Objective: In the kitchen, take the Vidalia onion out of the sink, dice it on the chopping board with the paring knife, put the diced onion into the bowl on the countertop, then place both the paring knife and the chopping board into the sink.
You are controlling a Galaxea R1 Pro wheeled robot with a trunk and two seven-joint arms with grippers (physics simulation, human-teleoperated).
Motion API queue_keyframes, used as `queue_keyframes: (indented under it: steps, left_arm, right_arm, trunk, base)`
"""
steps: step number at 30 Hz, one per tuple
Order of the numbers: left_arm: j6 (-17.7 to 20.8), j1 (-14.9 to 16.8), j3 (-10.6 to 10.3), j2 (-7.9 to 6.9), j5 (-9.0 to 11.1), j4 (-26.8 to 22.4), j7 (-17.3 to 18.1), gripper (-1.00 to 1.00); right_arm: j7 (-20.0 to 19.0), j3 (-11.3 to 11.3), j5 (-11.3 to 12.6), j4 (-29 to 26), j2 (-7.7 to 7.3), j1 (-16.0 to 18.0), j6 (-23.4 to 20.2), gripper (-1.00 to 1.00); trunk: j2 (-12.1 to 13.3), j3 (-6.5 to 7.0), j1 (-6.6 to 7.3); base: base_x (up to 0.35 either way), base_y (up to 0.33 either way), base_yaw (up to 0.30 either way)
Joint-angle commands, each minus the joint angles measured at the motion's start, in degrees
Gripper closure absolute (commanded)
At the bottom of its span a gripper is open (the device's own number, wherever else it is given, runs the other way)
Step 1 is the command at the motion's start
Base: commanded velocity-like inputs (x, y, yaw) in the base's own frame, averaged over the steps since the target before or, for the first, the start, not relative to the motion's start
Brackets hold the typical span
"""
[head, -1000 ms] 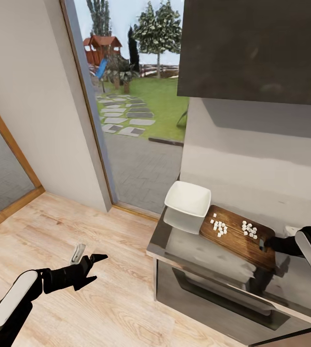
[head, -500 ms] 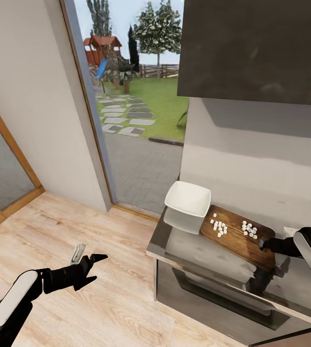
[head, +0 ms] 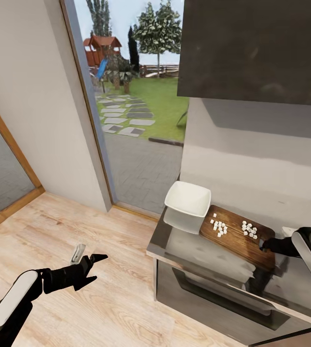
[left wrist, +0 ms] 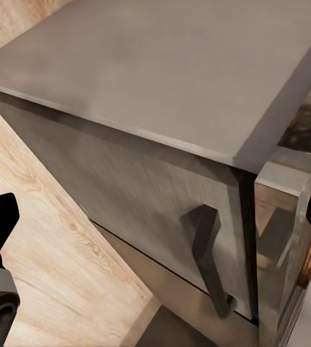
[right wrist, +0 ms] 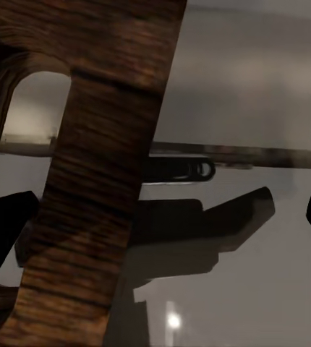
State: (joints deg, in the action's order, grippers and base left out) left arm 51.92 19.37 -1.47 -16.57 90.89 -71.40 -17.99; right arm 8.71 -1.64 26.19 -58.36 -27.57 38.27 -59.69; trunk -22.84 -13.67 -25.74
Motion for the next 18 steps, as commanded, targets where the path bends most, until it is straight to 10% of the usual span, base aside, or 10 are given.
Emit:
queue_keyframes:
  steps: [1,9,10,18]
  left_arm:
    - [0.01,0.05,-0.09,-0.04,0.60,-0.06,-0.56,-1.00]
    - [0.00,0.05,-0.11,-0.04,0.60,-0.06,-0.56,-1.00]
    - [0.01,0.05,-0.11,-0.04,0.60,-0.06,-0.56,-1.00]
    - [0.00,0.05,-0.11,-0.04,0.60,-0.06,-0.56,-1.00]
  right_arm:
    - [0.34,0.05,1.06,0.00,0.30,-0.03,-0.31,-1.00]
    - [0.34,0.05,1.06,-0.02,0.90,0.02,-0.31,-1.00]
    - [0.34,0.05,1.06,-0.01,0.91,0.01,-0.31,1.00]
    - [0.34,-0.01,1.06,-0.16,0.94,0.04,-0.31,1.00]
  trunk:
    - [-0.09,-0.13,-0.05]
    - [-0.09,-0.13,-0.05]
    - [-0.09,-0.13,-0.05]
    - [-0.09,-0.13,-0.05]
  base:
    - [0.000,0.000,0.000]
    - [0.000,0.000,0.000]
    - [0.000,0.000,0.000]
    - [0.000,0.000,0.000]
